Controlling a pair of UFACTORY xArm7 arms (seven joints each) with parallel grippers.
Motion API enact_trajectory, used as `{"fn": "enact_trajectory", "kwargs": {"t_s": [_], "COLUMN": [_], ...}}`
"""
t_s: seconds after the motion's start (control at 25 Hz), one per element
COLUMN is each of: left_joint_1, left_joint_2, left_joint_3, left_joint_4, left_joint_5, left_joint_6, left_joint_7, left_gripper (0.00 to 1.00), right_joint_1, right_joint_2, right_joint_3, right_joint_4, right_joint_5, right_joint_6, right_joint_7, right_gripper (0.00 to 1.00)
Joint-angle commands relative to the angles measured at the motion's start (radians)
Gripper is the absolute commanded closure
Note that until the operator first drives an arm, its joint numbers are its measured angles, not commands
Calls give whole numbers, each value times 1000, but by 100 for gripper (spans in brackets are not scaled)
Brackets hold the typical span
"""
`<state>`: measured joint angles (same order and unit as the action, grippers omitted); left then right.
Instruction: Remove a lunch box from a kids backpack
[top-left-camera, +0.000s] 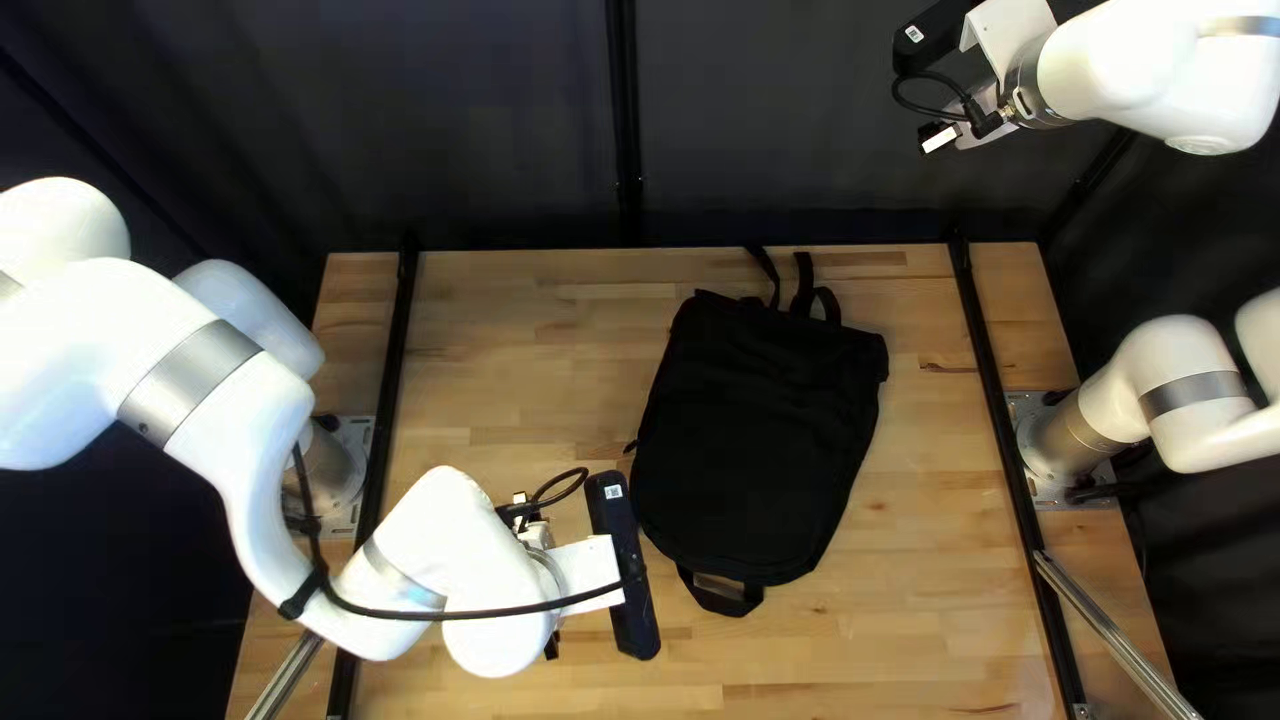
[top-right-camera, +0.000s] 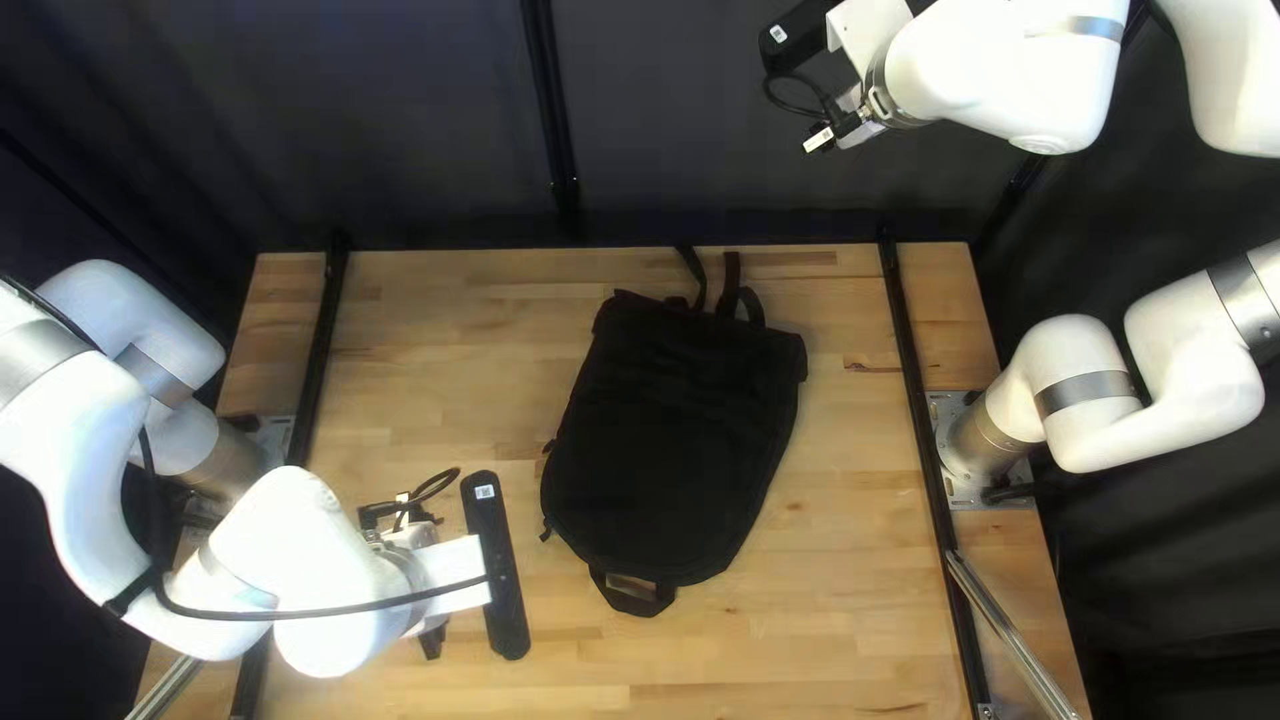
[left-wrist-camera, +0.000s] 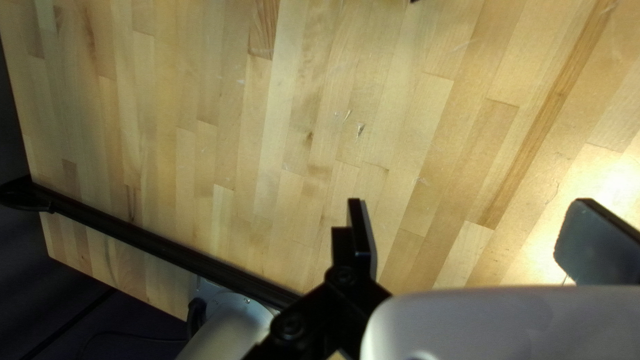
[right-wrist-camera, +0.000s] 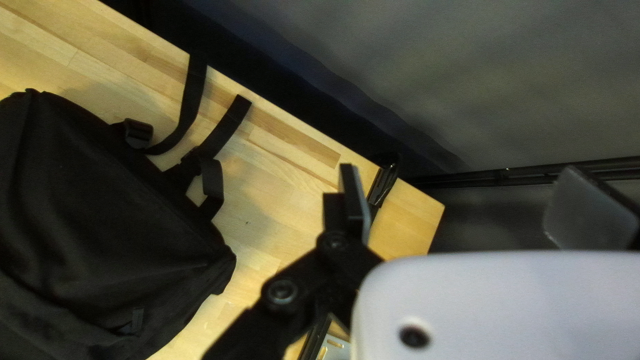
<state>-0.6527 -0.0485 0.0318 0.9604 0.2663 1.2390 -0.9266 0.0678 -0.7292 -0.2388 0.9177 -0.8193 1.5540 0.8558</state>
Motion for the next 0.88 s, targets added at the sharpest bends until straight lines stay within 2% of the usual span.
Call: {"fn": "enact_trajectory", "kwargs": {"t_s": [0.04, 0.2, 0.36, 0.48, 0.88], "left_joint_1": [4, 24, 44, 53, 64], "left_joint_2": [-12, 114, 195, 283, 290], "left_joint_3": [0, 34, 62, 81, 137], "left_joint_4": [-87, -145, -140, -92, -157], "left_joint_5": [69, 160, 206, 237, 349], "left_joint_6": [-58, -271, -384, -448, -579], "left_joint_7": [-67, -152, -196, -221, -336], "left_gripper": [0, 0, 0, 0, 0], "right_joint_1": [0, 0, 0, 0, 0], "right_joint_2": [0, 0, 0, 0, 0], "right_joint_3": [0, 0, 0, 0, 0], "right_joint_4": [0, 0, 0, 0, 0], "right_joint_5": [0, 0, 0, 0, 0], "right_joint_6": [0, 0, 0, 0, 0], "right_joint_7": [0, 0, 0, 0, 0], "right_gripper": [0, 0, 0, 0, 0]}}
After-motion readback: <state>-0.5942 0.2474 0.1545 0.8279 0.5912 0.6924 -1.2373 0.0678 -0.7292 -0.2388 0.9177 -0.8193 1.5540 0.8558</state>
